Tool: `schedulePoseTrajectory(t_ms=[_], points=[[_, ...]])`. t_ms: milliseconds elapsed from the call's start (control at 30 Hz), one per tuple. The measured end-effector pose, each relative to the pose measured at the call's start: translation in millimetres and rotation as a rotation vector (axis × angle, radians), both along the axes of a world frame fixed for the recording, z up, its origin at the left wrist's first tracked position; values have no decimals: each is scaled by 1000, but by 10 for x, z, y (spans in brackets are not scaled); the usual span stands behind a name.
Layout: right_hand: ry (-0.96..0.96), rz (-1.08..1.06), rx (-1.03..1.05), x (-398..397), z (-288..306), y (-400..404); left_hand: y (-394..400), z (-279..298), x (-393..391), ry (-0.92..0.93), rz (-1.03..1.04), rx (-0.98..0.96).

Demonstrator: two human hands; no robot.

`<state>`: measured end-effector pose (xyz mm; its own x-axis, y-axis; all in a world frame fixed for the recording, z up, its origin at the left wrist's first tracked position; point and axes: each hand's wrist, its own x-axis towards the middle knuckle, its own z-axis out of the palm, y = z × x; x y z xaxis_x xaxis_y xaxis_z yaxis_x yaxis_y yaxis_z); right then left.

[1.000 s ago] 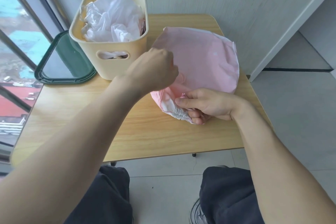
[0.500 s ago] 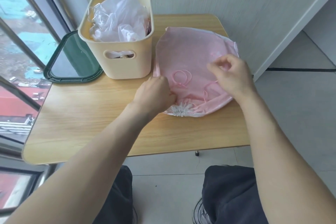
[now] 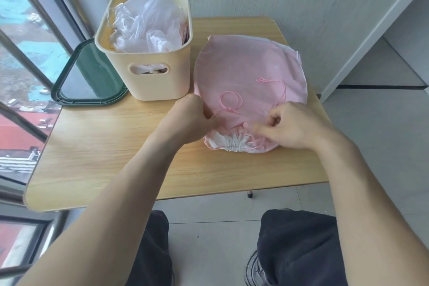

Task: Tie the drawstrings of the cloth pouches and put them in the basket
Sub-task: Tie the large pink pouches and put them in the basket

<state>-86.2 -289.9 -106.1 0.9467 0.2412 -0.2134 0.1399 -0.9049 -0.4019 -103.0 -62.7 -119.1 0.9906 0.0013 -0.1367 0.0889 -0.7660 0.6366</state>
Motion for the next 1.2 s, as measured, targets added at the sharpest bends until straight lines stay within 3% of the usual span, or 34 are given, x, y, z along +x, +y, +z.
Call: schedulePoseTrajectory(t_ms=[167,300,367,633,800,1000,1133,1200], points=[[114,88,17,52,-71,8,30,11,-25,-4,-5,-24],[194,95,190,77,-87,-71,-93,73,-36,-318,138,-241],[185,90,206,98,-109,-87,-182,90,-46,-417,78,-304],[104,21,54,100,-129,-49,-23,55,31,-85,-10,-164],[74,-25,9,102,-74,-10,21,53,-41,-248,-140,-92],[43,-33,-123,36,-35,130,-204,60,-151,-418,-136,-366],[109,17,-67,23,-29,123,-289,-16,-135,-336,-102,-532],[113,9,56,26,-27,56,-334,-47,-106,-305,-61,-592]])
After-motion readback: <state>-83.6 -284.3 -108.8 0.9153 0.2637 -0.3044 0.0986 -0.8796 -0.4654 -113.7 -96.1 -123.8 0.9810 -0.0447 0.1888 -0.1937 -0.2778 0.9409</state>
